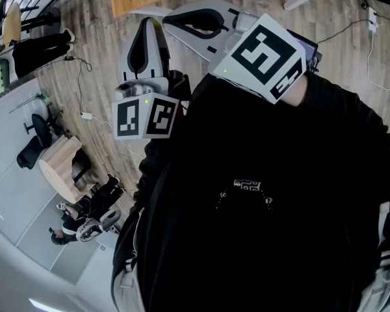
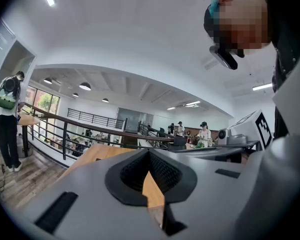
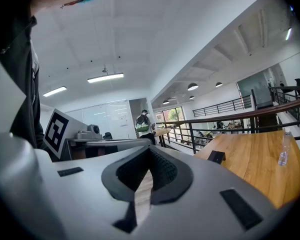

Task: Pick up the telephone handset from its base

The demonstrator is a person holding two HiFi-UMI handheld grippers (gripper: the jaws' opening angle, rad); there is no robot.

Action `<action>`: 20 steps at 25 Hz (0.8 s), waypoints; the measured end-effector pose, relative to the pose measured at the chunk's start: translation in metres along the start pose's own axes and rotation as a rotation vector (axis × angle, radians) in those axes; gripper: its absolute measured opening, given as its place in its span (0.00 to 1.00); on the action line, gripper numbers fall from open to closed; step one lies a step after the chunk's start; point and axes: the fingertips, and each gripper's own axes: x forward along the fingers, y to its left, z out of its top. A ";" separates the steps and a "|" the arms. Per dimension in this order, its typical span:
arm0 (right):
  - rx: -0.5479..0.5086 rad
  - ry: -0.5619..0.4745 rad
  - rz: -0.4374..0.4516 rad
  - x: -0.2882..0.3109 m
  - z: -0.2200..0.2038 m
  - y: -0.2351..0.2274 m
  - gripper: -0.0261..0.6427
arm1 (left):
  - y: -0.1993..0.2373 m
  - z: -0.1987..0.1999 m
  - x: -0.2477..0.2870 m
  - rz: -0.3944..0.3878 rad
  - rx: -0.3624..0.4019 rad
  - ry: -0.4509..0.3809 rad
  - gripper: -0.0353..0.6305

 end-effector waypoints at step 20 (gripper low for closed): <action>0.022 0.004 0.064 0.002 -0.002 0.006 0.06 | -0.004 -0.006 -0.004 0.032 -0.001 0.015 0.06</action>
